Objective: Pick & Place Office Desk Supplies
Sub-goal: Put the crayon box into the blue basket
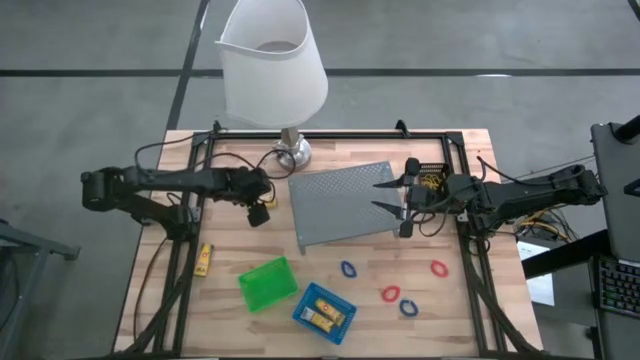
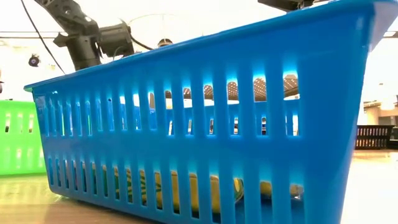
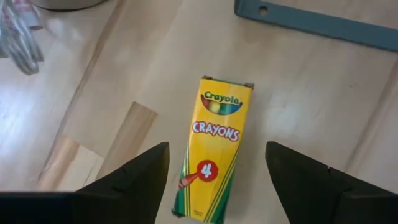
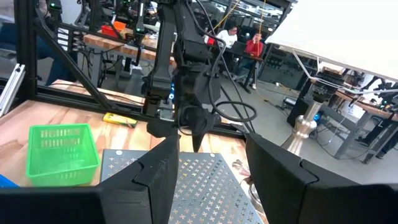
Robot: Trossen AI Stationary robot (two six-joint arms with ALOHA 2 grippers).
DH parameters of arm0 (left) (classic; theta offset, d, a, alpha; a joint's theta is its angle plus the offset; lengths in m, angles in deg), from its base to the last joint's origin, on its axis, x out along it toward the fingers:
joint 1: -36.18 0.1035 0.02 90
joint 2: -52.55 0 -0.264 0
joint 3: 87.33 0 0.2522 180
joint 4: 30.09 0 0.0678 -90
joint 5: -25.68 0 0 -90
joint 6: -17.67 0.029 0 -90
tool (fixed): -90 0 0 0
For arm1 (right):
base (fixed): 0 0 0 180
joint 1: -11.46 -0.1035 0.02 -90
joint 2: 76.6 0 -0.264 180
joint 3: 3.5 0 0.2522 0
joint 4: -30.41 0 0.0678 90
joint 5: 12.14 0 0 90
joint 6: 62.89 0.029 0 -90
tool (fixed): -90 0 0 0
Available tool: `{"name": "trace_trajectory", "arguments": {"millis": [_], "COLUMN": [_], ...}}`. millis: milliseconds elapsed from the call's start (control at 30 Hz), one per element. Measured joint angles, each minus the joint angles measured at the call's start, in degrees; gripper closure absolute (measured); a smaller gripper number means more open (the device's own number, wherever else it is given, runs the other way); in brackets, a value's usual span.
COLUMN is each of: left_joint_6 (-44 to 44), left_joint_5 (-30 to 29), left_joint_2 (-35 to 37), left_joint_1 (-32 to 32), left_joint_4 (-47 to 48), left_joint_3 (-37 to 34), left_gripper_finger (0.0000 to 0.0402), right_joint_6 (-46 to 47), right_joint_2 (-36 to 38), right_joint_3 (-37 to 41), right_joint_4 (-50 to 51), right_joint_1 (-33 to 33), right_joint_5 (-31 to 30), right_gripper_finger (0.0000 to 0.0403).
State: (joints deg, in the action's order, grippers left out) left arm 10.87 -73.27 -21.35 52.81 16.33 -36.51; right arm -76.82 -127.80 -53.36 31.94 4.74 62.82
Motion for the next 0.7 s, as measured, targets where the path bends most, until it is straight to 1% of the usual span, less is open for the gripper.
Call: {"name": "trace_trajectory", "arguments": {"millis": [200,333,500,700], "left_joint_6": [2.23,3.69,5.37,5.57], "left_joint_5": [0.04,0.02,0.00,0.24], "left_joint_2": [0.00,0.00,-0.11,-0.13], "left_joint_1": [0.02,0.09,0.74,1.96], "left_joint_4": [-4.78,-6.19,-6.35,-6.16], "left_joint_3": [-3.91,-5.42,-5.69,-5.69], "left_gripper_finger": [0.0108,0.0097,0.0090,0.0091], "right_joint_6": [0.00,0.00,0.00,0.00], "right_joint_2": [0.00,0.00,0.00,0.00], "right_joint_3": [0.00,0.00,0.00,0.00], "right_joint_4": [0.00,0.00,0.00,0.00], "right_joint_1": [-0.01,0.00,0.00,0.00], "right_joint_5": [0.00,0.00,0.00,0.00], "right_gripper_finger": [0.0218,0.0218,0.0218,0.0218]}}
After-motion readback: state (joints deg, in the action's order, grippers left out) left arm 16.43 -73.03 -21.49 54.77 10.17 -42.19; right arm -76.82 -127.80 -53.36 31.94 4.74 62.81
